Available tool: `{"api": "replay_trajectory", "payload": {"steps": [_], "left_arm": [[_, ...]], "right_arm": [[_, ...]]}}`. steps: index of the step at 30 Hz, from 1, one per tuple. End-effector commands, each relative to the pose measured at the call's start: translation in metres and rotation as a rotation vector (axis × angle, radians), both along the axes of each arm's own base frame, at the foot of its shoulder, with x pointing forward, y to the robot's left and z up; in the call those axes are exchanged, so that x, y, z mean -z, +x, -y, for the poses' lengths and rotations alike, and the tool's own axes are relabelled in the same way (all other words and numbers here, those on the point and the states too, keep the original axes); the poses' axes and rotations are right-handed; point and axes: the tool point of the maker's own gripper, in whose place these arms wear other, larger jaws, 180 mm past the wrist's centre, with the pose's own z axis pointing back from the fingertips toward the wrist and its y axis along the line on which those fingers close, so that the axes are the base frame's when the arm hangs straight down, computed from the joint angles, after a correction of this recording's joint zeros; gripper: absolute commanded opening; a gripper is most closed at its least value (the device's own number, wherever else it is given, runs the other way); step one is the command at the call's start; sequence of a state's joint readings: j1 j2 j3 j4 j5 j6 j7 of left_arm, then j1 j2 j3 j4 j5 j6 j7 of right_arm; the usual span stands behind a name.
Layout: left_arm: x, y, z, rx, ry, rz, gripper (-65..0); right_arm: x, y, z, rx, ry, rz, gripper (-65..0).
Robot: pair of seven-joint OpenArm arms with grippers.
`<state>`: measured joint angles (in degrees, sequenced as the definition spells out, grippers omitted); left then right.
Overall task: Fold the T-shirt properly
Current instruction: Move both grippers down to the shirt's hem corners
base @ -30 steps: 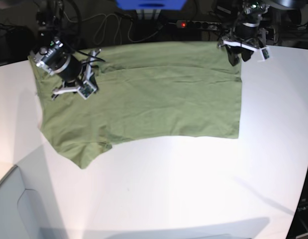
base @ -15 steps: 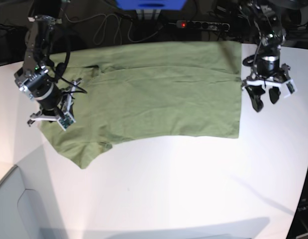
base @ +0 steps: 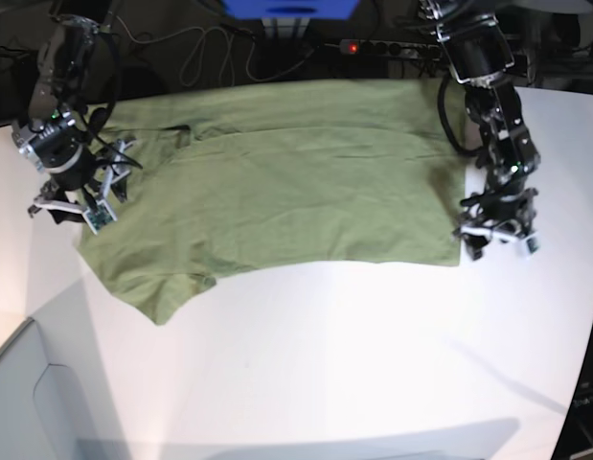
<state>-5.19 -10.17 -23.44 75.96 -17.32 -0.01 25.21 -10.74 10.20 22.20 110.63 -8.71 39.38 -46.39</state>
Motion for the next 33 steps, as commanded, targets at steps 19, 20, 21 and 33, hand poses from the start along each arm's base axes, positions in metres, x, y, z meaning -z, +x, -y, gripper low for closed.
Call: {"api": "replay_trajectory", "payload": {"steps": [19, 20, 21, 33], "left_arm": [[-0.007, 0.042, 0.029, 0.09, -0.002, 0.034, -29.3], [-0.007, 0.042, 0.029, 0.089, -0.002, 0.032, -29.3], [-0.007, 0.042, 0.029, 0.089, -0.002, 0.032, -29.3], [0.024, 0.032, 0.028, 0.075, -0.034, -0.046, -32.1]], "right_arm": [[-0.008, 0.001, 0.0, -0.029, -0.007, 0.024, -29.6], [-0.009, 0.002, 0.0, -0.029, -0.007, 0.027, -29.6], [-0.009, 0.002, 0.0, -0.029, -0.007, 0.027, -29.6], [-0.016, 0.011, -0.001, -0.028, -0.006, 0.054, -29.6]]}}
